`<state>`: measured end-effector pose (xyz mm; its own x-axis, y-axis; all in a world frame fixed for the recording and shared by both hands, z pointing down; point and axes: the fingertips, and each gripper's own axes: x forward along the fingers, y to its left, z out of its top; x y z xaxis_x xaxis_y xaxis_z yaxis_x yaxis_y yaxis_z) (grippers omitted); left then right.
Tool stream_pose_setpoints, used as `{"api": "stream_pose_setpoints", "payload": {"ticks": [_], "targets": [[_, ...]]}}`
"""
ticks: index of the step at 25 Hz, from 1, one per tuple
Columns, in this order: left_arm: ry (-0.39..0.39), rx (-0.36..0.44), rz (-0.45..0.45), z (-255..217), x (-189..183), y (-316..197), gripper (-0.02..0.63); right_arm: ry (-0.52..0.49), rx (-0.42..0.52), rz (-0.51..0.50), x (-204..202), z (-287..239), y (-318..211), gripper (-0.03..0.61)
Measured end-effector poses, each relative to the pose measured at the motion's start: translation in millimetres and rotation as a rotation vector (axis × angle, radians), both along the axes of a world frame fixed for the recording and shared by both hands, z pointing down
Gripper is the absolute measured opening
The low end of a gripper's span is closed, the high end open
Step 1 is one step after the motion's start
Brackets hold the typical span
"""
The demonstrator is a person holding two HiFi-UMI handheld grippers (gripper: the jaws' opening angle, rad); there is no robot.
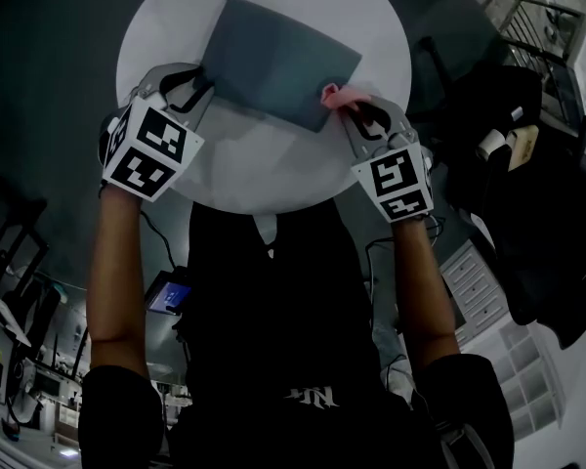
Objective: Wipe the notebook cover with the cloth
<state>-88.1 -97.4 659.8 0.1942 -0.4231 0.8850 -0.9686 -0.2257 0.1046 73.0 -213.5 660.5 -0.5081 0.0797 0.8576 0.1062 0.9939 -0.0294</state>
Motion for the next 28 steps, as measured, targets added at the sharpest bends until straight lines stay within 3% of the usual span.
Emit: {"api": "stream_pose_setpoints", "payload": {"ticks": [3,8,14,20,28], "targets": [[0.005,0.019,0.01,0,1,1,0.086,-0.065,-0.016,0.04,-14,-19,4,0.031],[-0.002,0.076,0.025,-6,-4,3,0.098,-0.228,-0.16,0.033,-81,-51,46,0.031],[-0.015,0.076,0.068,-7,-6,17,0.112,-0.281,-0.239,-0.011,-149,-45,103,0.032],[-0.019,0.071,0.092,-2,-10,20,0.116,-0.245,-0.17,-0.072,-184,-21,128,0.032],[-0.008,0.038,0.101,3,-6,18,0.112,-0.19,-0.092,-0.149,-178,-9,126,0.031]]}}
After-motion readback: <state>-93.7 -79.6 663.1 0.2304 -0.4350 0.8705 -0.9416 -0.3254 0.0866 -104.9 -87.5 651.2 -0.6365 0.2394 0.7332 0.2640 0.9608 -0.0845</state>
